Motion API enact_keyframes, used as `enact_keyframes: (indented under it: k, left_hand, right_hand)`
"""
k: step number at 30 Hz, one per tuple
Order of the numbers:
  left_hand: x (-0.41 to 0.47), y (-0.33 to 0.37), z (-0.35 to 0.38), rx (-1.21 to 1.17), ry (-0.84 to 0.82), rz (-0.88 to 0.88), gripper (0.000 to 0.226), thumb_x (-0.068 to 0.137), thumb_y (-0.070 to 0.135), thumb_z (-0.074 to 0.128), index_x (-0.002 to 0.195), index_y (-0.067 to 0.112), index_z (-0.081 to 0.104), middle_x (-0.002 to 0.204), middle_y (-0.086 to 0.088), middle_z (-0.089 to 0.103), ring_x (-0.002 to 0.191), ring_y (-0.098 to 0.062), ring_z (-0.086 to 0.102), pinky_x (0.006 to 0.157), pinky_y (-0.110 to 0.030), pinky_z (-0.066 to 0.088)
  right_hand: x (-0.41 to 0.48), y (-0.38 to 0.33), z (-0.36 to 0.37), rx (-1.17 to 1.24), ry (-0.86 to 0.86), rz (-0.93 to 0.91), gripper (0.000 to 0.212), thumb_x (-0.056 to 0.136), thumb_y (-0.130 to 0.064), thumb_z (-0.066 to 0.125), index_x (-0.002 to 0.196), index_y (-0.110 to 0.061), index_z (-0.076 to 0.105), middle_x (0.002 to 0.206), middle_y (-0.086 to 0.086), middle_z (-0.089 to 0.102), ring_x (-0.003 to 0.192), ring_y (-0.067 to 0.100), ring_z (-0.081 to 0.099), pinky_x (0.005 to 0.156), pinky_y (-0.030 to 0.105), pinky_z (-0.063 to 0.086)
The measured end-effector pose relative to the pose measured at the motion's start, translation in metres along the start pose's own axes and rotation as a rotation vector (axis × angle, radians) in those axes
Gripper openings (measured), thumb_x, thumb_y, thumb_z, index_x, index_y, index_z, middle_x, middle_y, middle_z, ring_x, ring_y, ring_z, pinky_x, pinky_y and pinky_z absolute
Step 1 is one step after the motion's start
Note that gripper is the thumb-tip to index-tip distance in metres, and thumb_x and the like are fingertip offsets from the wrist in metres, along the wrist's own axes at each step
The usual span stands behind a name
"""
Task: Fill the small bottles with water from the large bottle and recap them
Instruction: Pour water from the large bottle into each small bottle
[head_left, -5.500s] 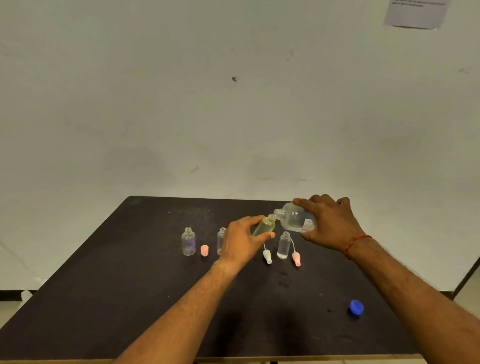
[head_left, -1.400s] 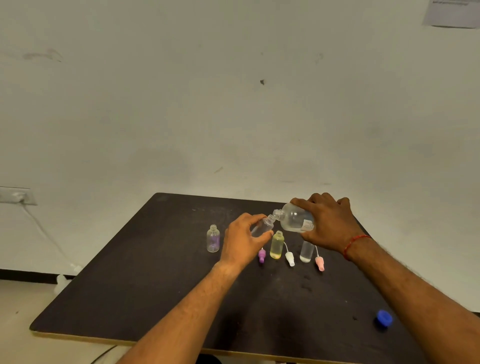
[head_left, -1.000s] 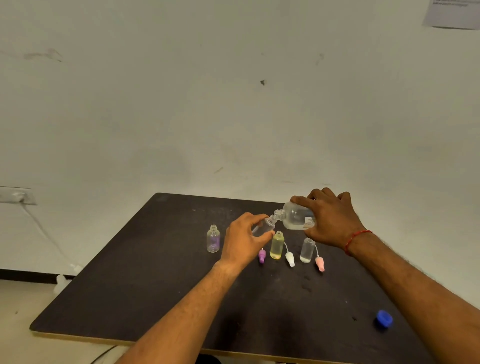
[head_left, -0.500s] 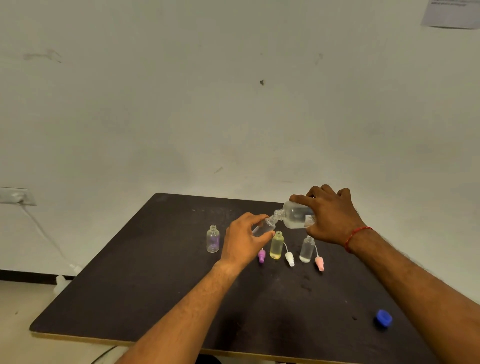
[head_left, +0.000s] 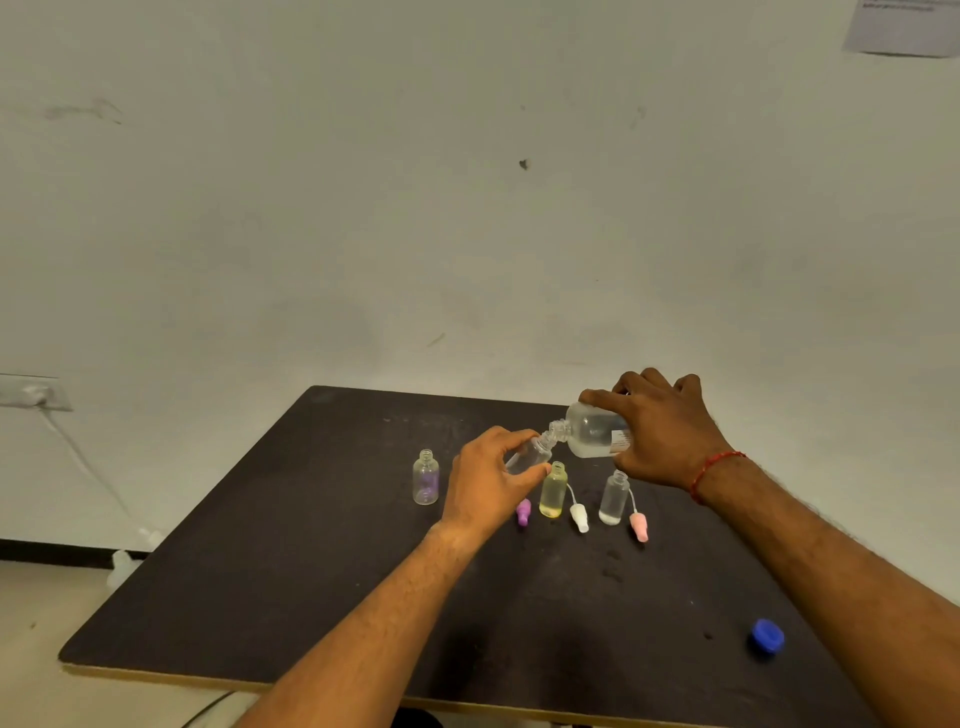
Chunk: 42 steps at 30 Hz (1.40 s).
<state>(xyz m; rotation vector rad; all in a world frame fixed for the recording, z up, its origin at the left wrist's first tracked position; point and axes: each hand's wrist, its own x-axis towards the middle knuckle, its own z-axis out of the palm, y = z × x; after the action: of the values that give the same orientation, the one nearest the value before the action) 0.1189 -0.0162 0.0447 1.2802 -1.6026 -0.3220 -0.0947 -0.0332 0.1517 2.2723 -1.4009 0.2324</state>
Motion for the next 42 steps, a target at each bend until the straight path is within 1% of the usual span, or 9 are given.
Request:
enact_keyframes:
  k: [6,11,15,20,25,30,37,42]
  left_hand:
    - [0.0008,0.0009,0.0002,0.007,0.005,0.002,0.043,0.084,0.043,0.078,0.124,0.032,0.069,0.103,0.015,0.065,0.092,-0.001,0.061,0.075,-0.014,0.051]
    - [0.0007,0.0005,0.0009,0.002,0.001,0.005,0.042,0.084,0.043,0.078,0.124,0.031,0.069,0.104,0.015,0.065,0.093,-0.002,0.062,0.078,-0.019,0.055]
    - [0.0010,0.0005,0.0016,0.007,-0.004,0.005,0.043,0.084,0.042,0.078,0.124,0.031,0.069,0.107,0.011,0.067,0.094,-0.004,0.062,0.079,-0.021,0.056]
    - [0.0005,0.0015,0.0019,0.000,-0.002,0.009,0.042,0.084,0.041,0.079,0.124,0.031,0.069,0.105,0.013,0.066,0.094,-0.003,0.062,0.077,-0.019,0.054]
    - [0.0010,0.0011,0.0028,0.006,-0.003,0.004,0.045,0.083,0.042,0.079,0.125,0.030,0.069,0.109,0.011,0.068,0.096,-0.005,0.063,0.080,-0.021,0.057]
    - [0.0012,0.0017,0.0027,-0.003,-0.004,-0.002,0.045,0.084,0.041,0.079,0.126,0.029,0.069,0.109,0.010,0.068,0.096,-0.006,0.063,0.077,-0.016,0.052]
    - [0.0009,0.0018,0.0023,-0.007,-0.007,-0.010,0.045,0.084,0.041,0.078,0.126,0.029,0.068,0.110,0.010,0.067,0.096,-0.006,0.062,0.077,-0.015,0.051]
    - [0.0011,0.0028,0.0023,0.000,-0.008,-0.010,0.045,0.084,0.042,0.078,0.126,0.029,0.068,0.110,0.010,0.067,0.095,-0.006,0.062,0.078,-0.017,0.053]
  right_hand:
    - [-0.0002,0.0008,-0.0021,0.000,-0.001,0.000,0.072,0.077,-0.041,0.066,0.142,-0.046,0.034,0.122,-0.005,0.051,0.117,0.017,0.043,0.091,0.041,0.033]
    - [-0.0001,0.0005,-0.0038,-0.016,-0.007,-0.003,0.072,0.078,-0.041,0.066,0.142,-0.046,0.033,0.124,-0.005,0.050,0.119,0.018,0.043,0.092,0.041,0.032]
    - [-0.0002,0.0014,-0.0032,-0.023,-0.004,-0.007,0.072,0.078,-0.041,0.066,0.141,-0.047,0.034,0.123,-0.005,0.051,0.118,0.017,0.043,0.092,0.041,0.033]
    - [0.0002,0.0020,-0.0022,-0.019,0.006,-0.011,0.071,0.077,-0.040,0.067,0.140,-0.047,0.036,0.121,-0.005,0.052,0.116,0.017,0.044,0.090,0.042,0.033]
    - [0.0003,0.0022,-0.0017,-0.023,-0.002,-0.009,0.071,0.078,-0.041,0.066,0.141,-0.047,0.033,0.122,-0.006,0.051,0.116,0.017,0.043,0.091,0.041,0.033]
    - [0.0001,0.0025,-0.0005,-0.022,0.005,-0.012,0.071,0.076,-0.039,0.066,0.139,-0.048,0.035,0.119,-0.005,0.051,0.114,0.017,0.044,0.089,0.042,0.033]
    - [-0.0003,0.0017,-0.0021,-0.024,0.007,-0.014,0.071,0.076,-0.039,0.067,0.139,-0.048,0.035,0.119,-0.006,0.051,0.115,0.017,0.043,0.090,0.041,0.033]
    - [-0.0003,0.0023,-0.0033,-0.030,0.004,-0.016,0.072,0.076,-0.040,0.067,0.140,-0.047,0.035,0.120,-0.005,0.051,0.115,0.017,0.043,0.089,0.041,0.033]
